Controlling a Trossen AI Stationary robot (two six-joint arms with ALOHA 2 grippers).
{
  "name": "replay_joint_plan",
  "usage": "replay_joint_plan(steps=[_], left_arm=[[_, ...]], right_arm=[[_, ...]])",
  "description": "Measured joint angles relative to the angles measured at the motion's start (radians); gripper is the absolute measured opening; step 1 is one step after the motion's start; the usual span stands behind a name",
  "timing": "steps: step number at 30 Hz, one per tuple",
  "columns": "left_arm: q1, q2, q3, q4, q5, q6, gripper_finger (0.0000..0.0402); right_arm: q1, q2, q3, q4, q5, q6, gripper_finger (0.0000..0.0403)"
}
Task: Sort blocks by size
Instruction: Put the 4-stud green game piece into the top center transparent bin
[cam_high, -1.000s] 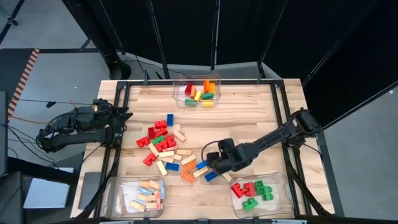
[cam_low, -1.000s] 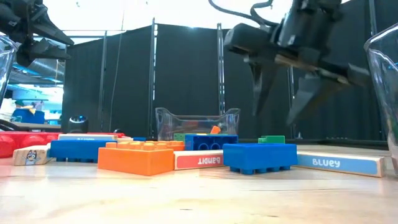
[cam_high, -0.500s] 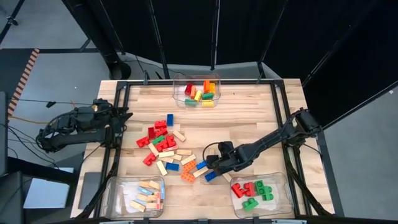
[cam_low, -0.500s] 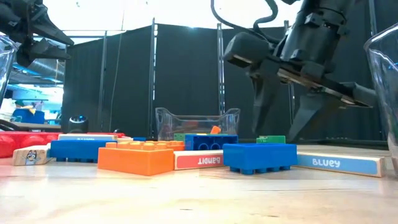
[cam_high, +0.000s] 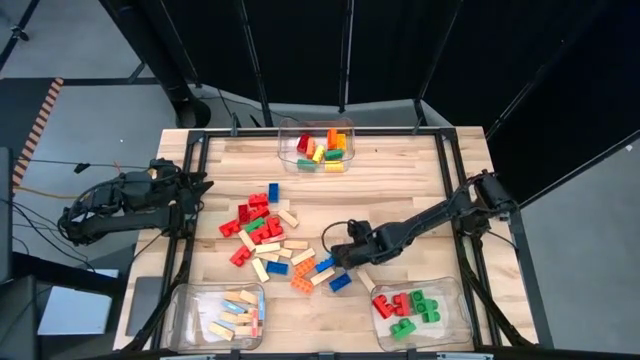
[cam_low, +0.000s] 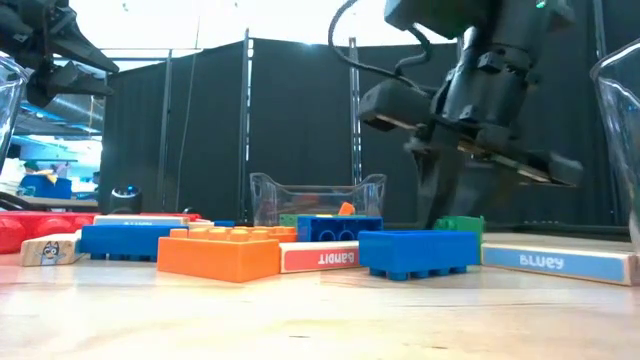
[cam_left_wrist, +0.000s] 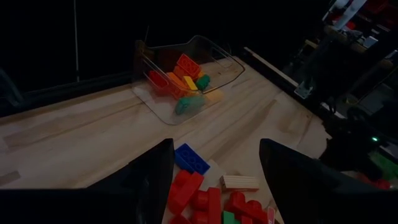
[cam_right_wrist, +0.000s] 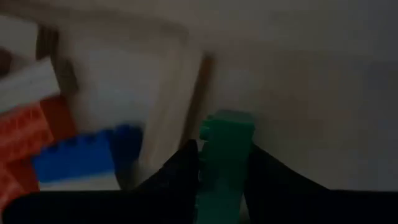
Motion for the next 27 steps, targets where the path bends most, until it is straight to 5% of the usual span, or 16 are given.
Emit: replay_joint_plan(steps=[10,23,27], left_arm=[[0.000,0.000,0.000,0.000,0.000,0.000,0.0245],[0.000,0.000,0.000,0.000,0.000,0.001,0.0245],[0.000,0.000,0.000,0.000,0.000,0.000,0.0245]], right_arm=[[-0.203,0.001,0.107,-0.002,0.022,-0.306,0.0104],[-0.561,0.001,0.412,0.019,0.237,-0.762,0.0105],[-0.645,0.001,0.418,0.054,0.192,-0.817,0.0141]])
